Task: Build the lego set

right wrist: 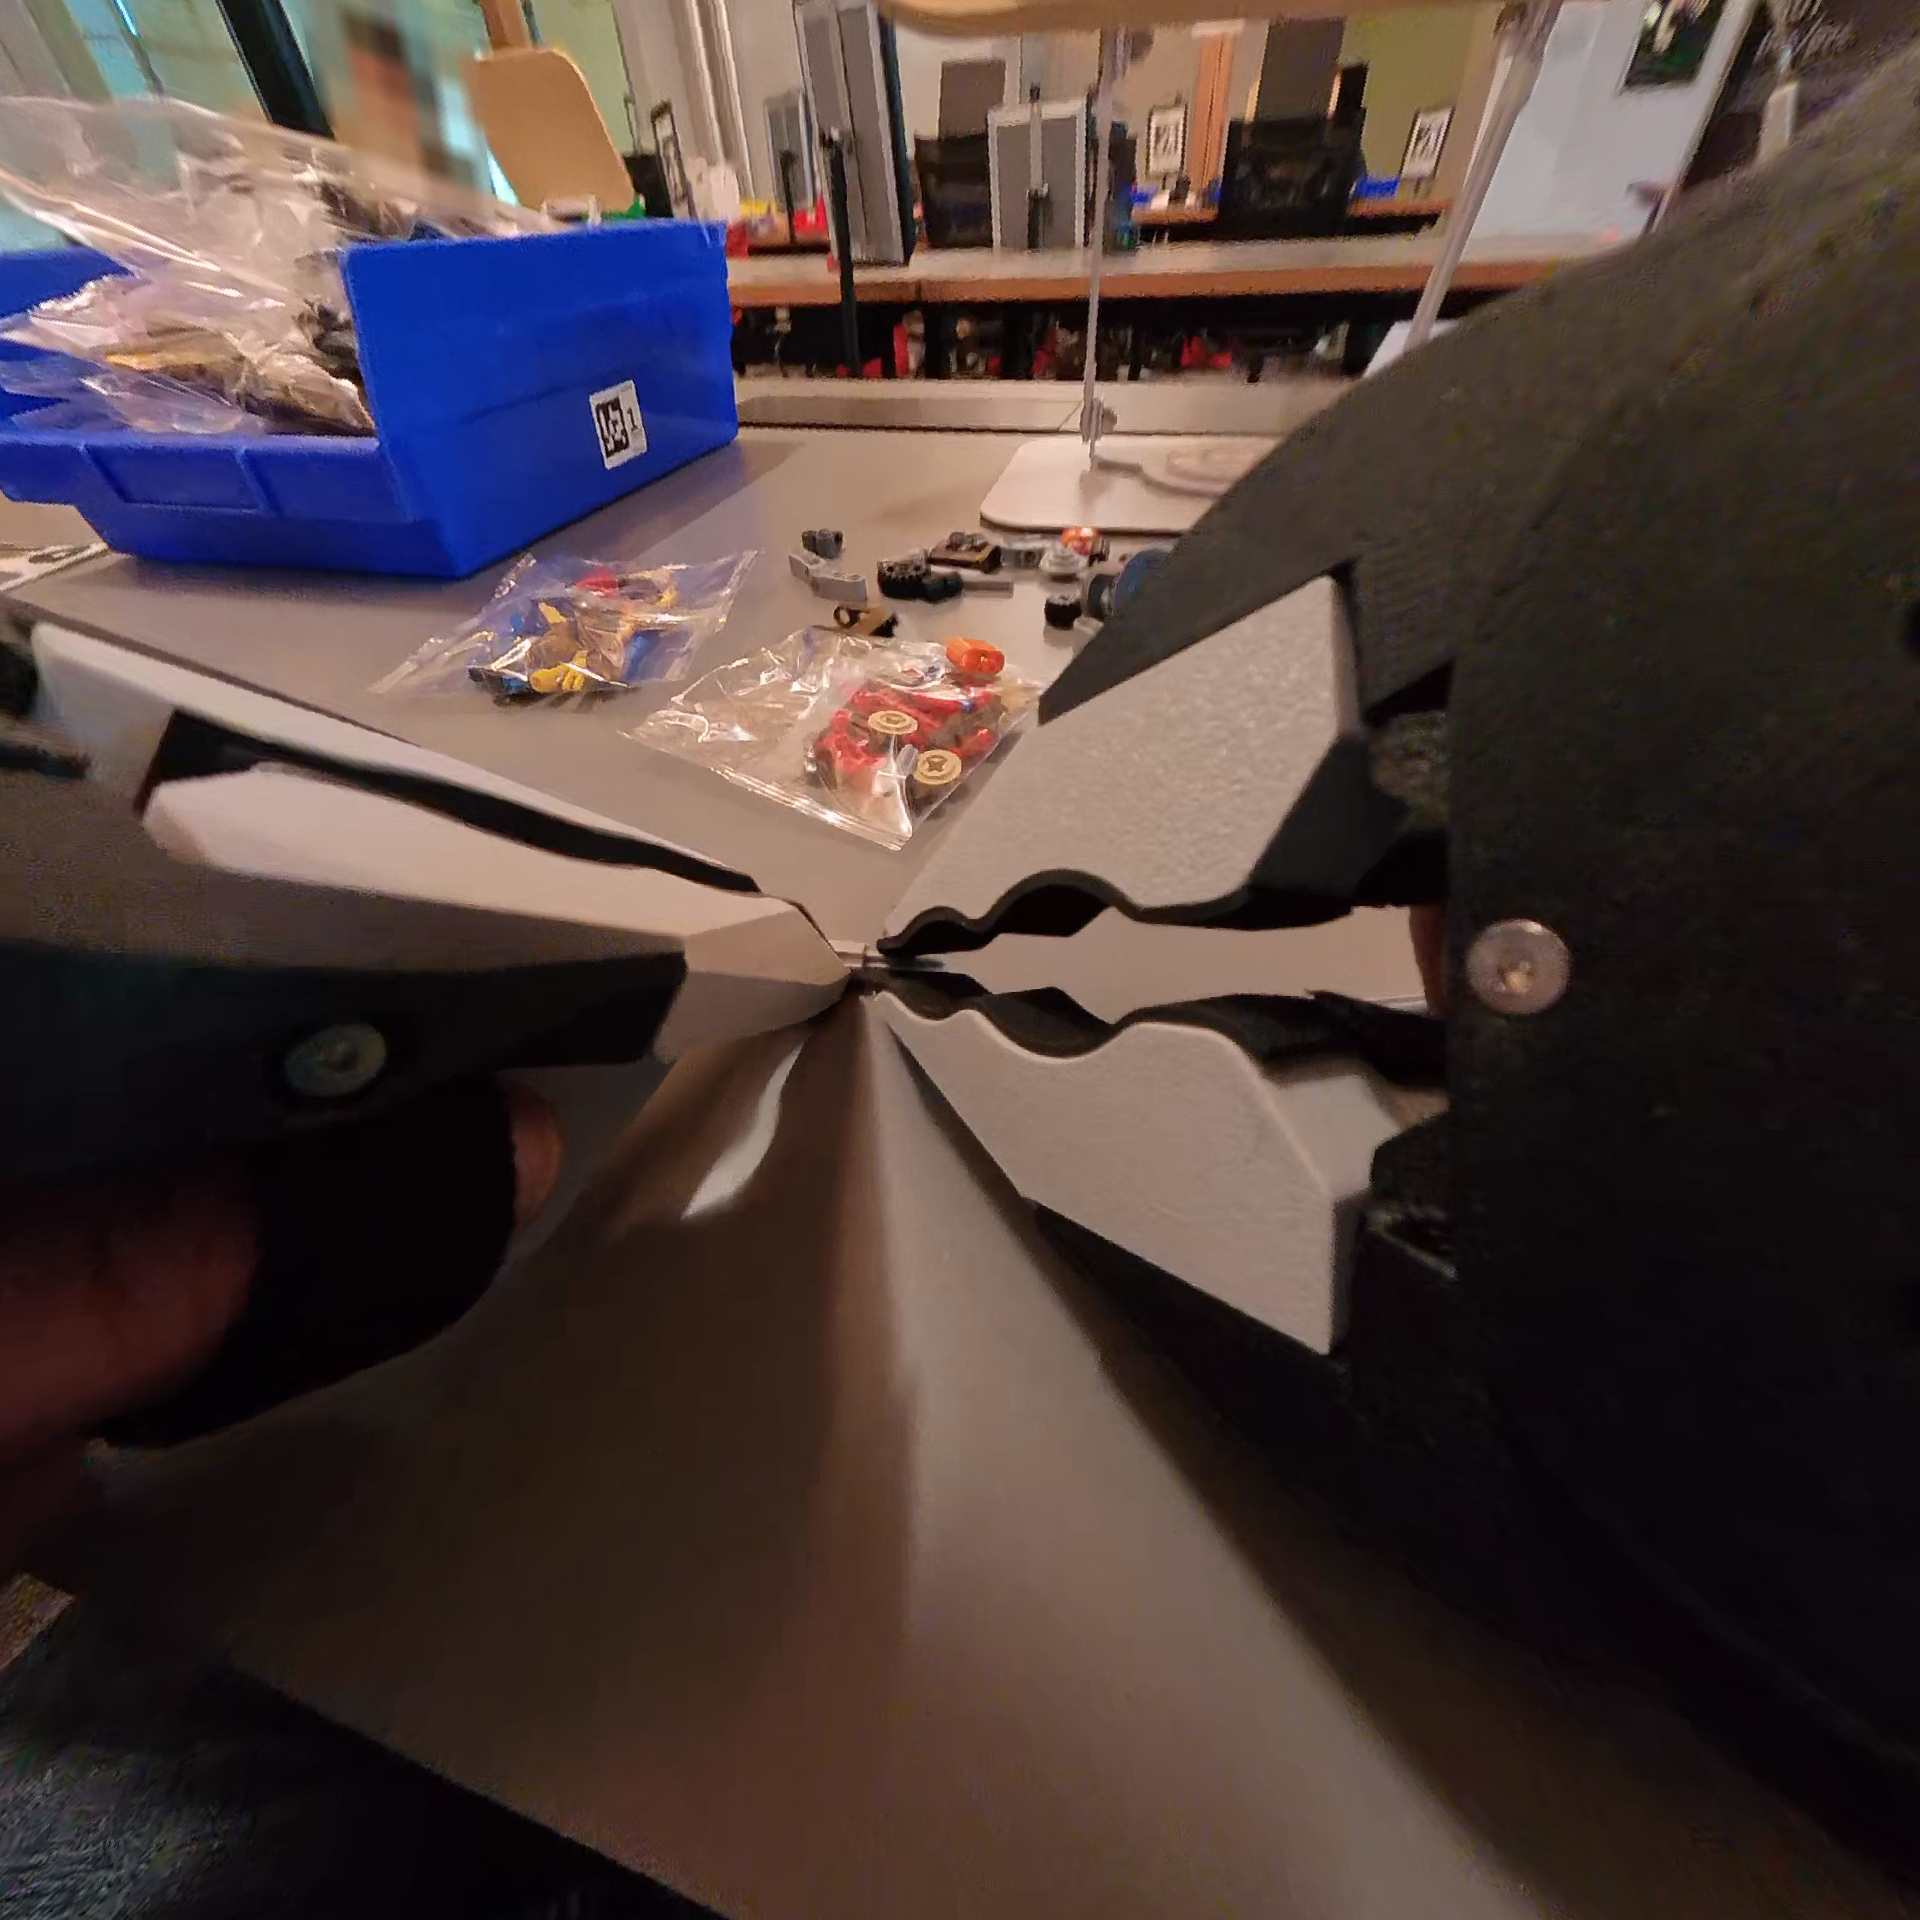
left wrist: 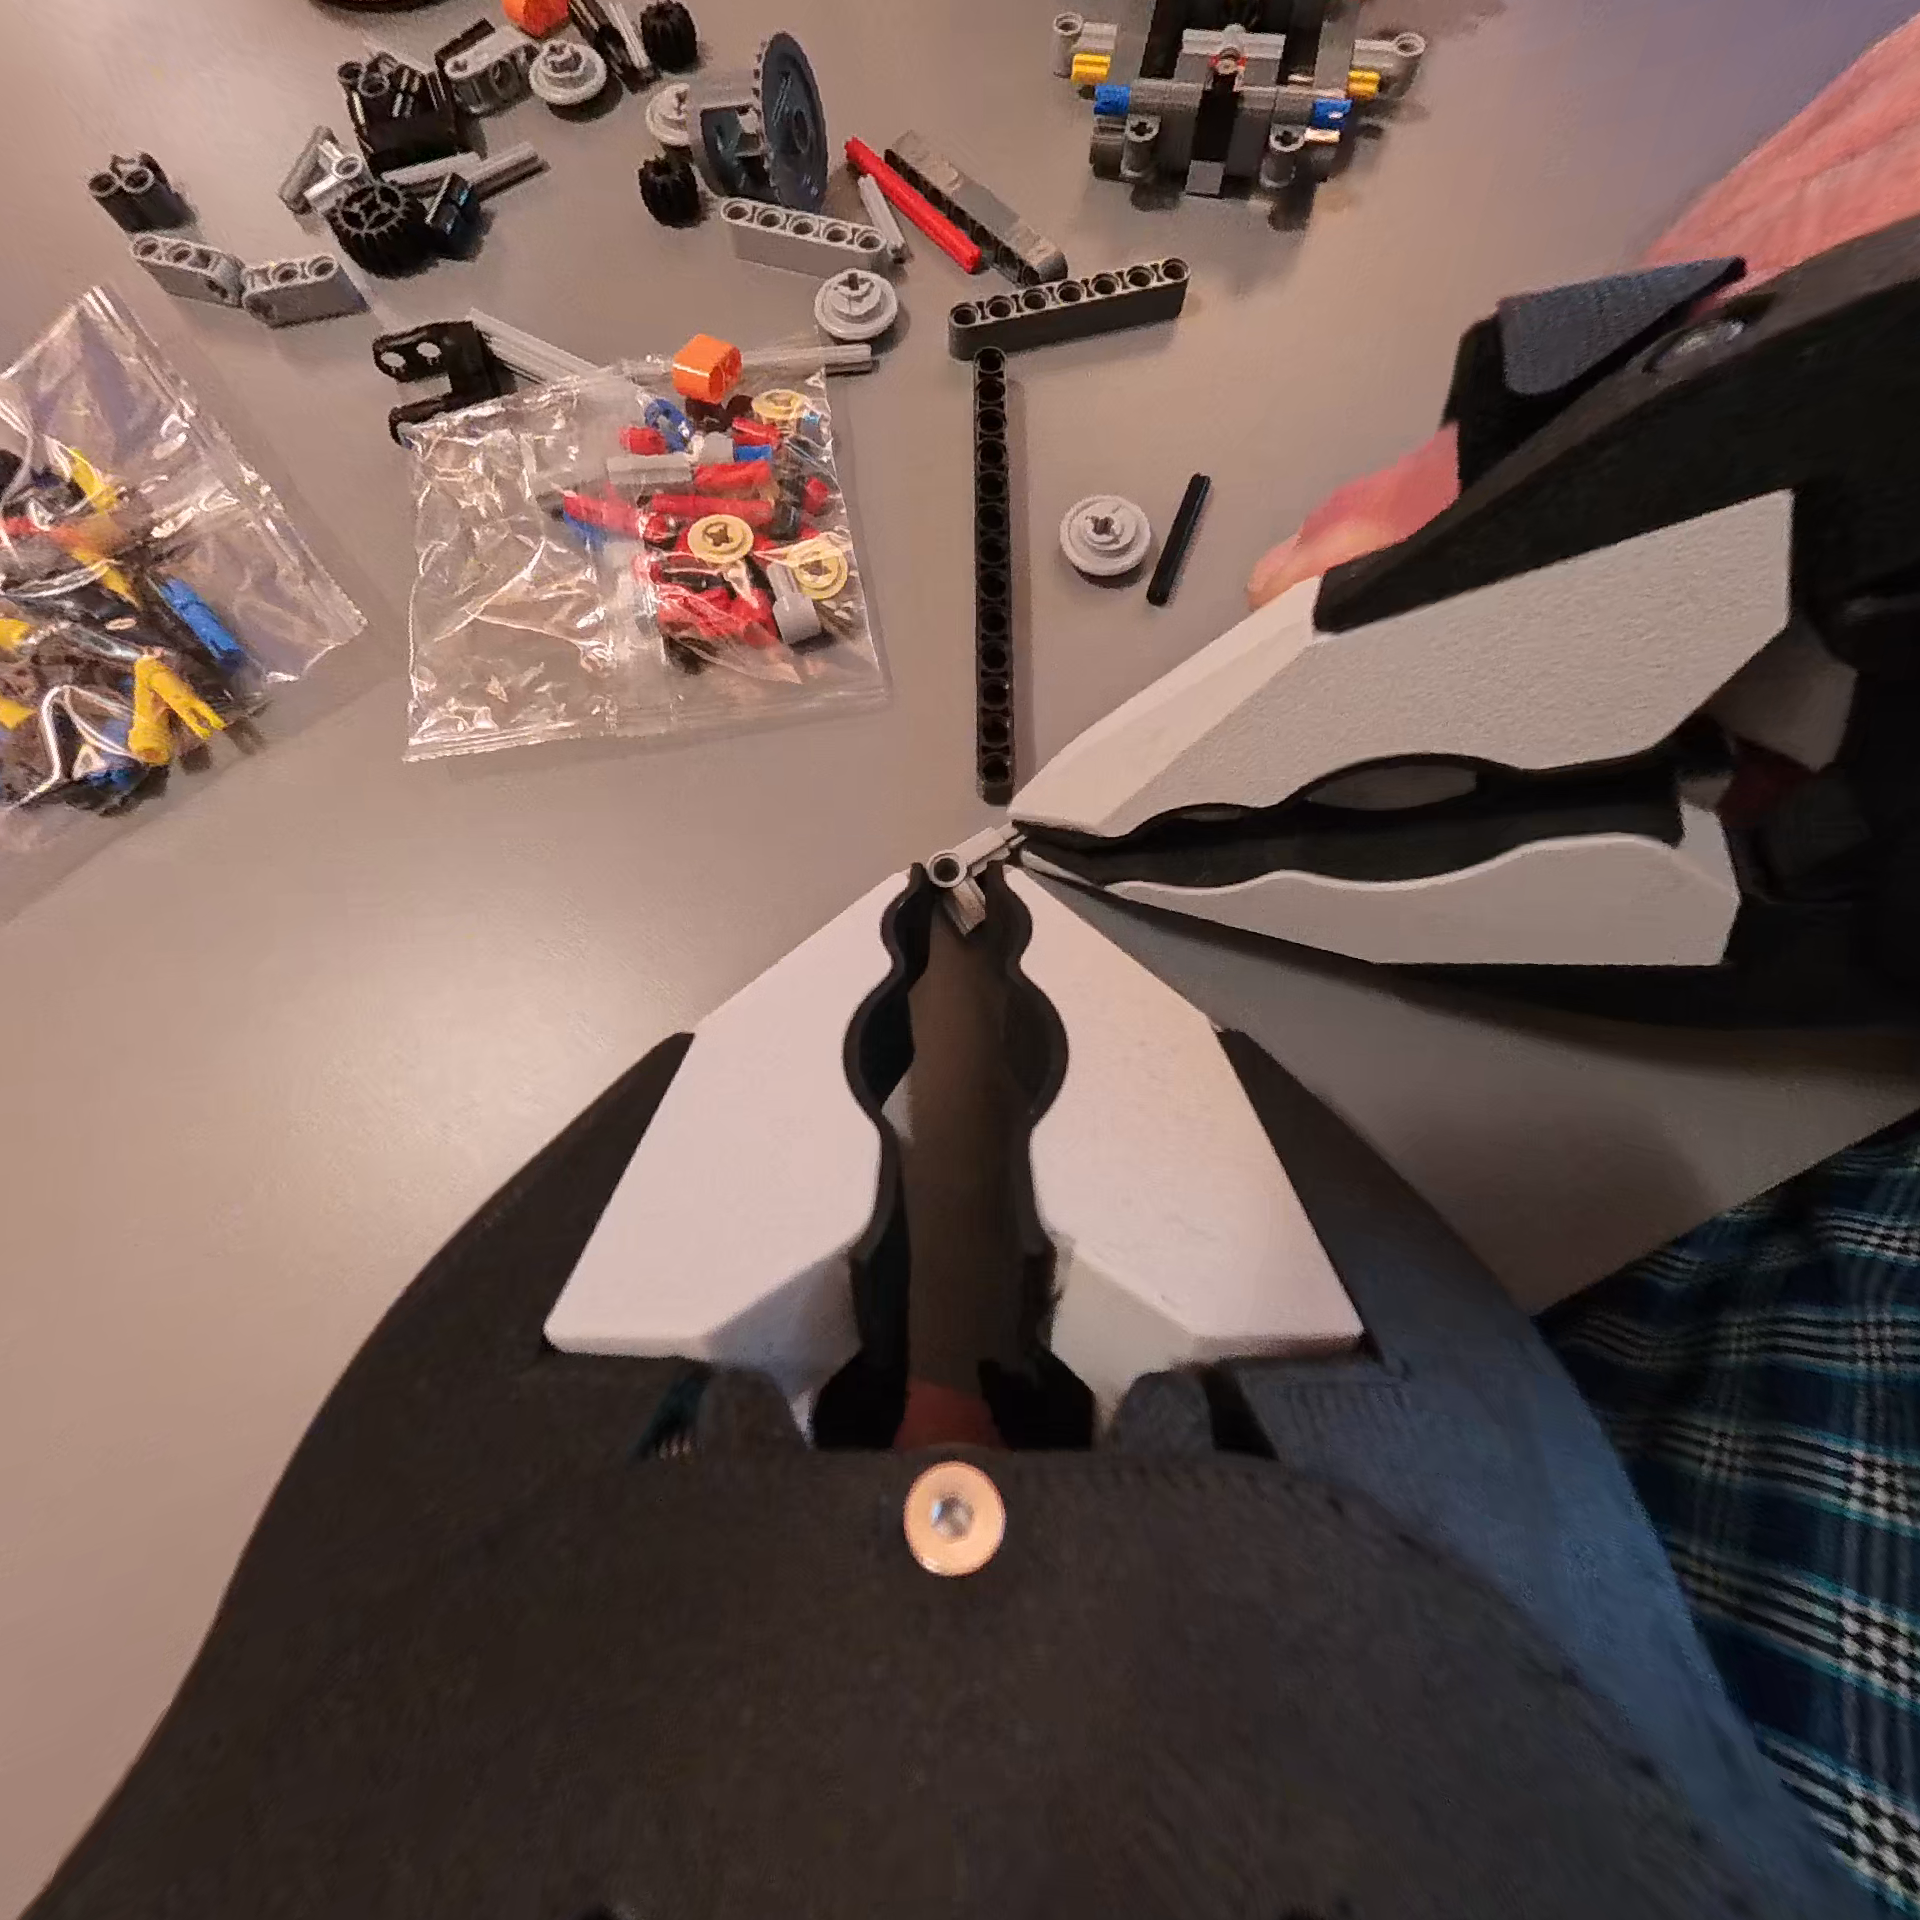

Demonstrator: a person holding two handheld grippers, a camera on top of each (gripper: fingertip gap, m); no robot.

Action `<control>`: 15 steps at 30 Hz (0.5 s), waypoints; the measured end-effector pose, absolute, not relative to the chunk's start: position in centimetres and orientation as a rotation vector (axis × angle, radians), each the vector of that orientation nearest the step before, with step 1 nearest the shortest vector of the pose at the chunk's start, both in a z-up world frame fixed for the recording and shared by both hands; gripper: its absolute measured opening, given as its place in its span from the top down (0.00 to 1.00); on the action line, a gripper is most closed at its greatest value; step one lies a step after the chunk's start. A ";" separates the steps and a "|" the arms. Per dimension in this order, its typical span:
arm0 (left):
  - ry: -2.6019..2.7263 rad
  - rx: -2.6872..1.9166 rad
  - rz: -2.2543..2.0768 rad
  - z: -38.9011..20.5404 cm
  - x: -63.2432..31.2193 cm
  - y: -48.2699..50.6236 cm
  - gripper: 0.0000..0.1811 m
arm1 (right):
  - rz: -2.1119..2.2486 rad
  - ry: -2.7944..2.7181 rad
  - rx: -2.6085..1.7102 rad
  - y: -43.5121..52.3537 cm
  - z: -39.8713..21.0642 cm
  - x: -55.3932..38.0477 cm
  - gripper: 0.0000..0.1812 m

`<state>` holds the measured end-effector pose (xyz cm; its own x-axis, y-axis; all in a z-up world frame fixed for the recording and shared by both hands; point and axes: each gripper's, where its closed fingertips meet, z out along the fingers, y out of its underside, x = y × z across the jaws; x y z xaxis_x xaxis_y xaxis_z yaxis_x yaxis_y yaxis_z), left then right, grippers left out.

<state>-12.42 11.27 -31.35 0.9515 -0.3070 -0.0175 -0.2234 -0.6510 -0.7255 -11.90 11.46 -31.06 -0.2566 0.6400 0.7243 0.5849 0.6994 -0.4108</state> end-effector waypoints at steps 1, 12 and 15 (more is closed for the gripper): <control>0.374 -2.301 -0.140 -31.3 -12.4 11.3 0.96 | 0.101 -1.943 -0.967 11.5 -31.0 -11.8 0.99; 0.174 -2.289 -0.097 -31.2 -14.0 11.2 0.90 | 0.286 -1.806 -1.288 19.1 -24.9 -10.1 0.99; 0.158 -2.274 -0.119 -31.2 -13.8 11.0 0.84 | 0.347 -1.829 -1.444 23.5 -24.7 -11.5 1.00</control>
